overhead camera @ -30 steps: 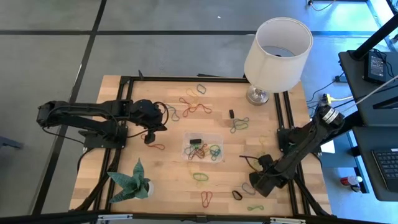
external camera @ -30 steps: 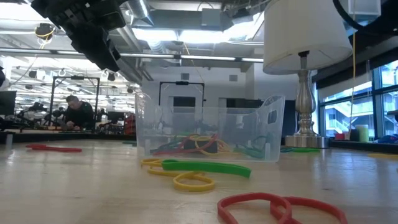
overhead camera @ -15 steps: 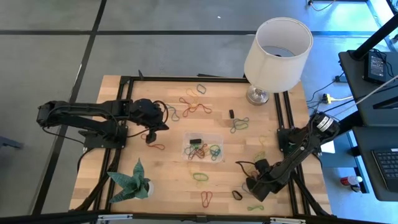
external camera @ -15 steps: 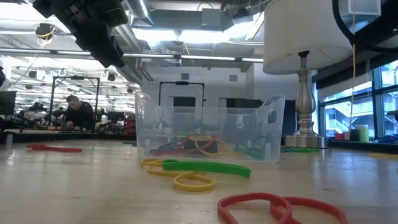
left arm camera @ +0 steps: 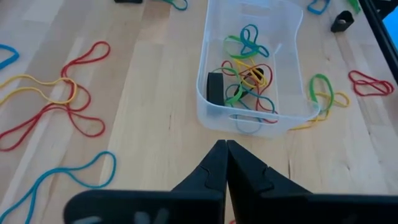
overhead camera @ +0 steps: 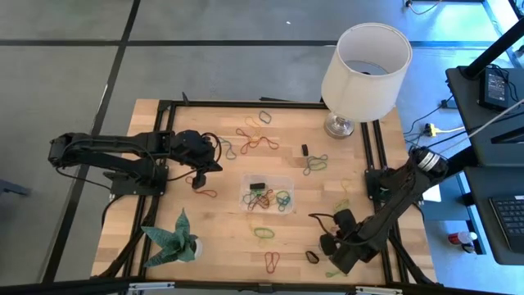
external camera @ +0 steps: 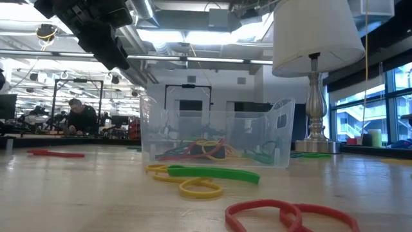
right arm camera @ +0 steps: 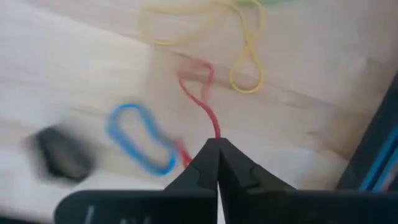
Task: Pick and place rubber bands into bin
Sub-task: Put the red rubber band into the transparent bin
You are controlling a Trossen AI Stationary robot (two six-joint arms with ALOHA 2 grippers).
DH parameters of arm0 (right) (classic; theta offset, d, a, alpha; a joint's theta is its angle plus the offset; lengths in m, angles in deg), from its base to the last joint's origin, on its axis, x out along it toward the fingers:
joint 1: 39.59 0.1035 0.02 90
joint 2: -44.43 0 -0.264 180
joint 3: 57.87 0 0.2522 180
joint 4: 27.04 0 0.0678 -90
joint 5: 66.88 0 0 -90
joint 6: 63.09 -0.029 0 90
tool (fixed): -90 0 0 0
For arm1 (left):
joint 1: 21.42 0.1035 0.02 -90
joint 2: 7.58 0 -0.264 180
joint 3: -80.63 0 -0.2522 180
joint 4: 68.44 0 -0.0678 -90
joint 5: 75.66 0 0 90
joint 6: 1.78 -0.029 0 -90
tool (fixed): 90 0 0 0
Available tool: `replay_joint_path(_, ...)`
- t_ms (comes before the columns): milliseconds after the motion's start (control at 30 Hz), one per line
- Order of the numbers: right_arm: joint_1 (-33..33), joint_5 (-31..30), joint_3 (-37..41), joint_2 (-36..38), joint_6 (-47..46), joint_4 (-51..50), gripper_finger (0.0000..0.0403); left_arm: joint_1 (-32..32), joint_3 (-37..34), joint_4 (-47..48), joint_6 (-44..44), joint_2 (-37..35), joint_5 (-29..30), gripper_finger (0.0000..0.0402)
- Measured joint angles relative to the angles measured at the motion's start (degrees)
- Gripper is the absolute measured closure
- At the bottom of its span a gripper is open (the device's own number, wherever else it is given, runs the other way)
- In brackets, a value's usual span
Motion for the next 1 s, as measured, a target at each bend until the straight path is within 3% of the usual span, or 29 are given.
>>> replay_joint_path(200,-2.6,-9.8,-11.6,0.2,5.1,-10.3,0.0402,0.0,0.0,0.0,-1.1,0.0,0.0,0.0399)
replay_joint_path(433,-10.7,-23.5,-18.6,0.2,19.9,-11.6,0.0402,0.0,0.0,0.0,-1.5,0.0,0.0,0.0399)
replay_joint_path(567,-17.6,-26.1,-19.2,-0.1,33.8,-5.7,0.0403,0.0,0.0,0.0,-1.5,0.0,0.0,0.04)
replay_joint_path(767,-27.1,-27.7,-17.0,-0.3,54.6,11.2,0.0403,0.0,0.0,0.0,-1.5,0.0,0.0,0.0399)
replay_joint_path(1000,-33.0,-24.6,-16.8,-5.0,64.7,18.1,0.0403,0.0,0.0,0.0,-1.0,0.0,0.0,0.0398)
